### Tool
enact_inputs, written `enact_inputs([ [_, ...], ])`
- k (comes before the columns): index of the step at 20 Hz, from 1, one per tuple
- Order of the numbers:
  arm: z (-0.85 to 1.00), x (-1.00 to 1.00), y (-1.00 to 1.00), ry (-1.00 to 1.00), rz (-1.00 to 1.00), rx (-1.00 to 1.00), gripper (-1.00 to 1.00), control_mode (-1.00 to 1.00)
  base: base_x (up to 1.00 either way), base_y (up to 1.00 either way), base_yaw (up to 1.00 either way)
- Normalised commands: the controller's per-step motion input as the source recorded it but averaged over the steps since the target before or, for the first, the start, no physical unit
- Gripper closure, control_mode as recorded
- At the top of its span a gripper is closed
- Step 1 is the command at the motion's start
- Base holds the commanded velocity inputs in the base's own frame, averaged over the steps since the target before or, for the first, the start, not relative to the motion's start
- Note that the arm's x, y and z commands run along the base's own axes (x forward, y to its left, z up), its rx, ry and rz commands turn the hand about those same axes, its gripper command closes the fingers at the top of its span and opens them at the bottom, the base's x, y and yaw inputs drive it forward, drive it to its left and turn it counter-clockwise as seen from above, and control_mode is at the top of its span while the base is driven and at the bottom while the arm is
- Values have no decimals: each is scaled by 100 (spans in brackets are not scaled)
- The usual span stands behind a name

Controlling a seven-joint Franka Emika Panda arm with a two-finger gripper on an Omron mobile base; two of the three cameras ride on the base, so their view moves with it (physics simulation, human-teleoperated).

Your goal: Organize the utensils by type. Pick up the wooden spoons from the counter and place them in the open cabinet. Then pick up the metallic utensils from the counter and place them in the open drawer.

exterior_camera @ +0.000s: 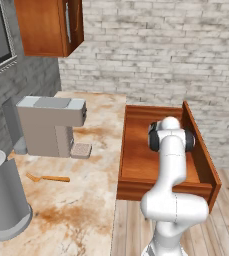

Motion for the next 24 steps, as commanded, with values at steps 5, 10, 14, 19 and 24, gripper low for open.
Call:
enact_inputs([
  [5, 96, 0, 0, 0, 0, 1, -100, -100, 0, 0, 0],
  [10, 100, -24, 18, 0, 0, 0, -100, -100, 0, 0, 0],
  [14, 100, -38, 29, 0, 0, 0, -100, -100, 0, 0, 0],
  [19, 100, -55, 44, -6, 0, 0, -100, -100, 0, 0, 0],
  [24, 100, -60, 43, -11, 0, 0, -100, -100, 0, 0, 0],
])
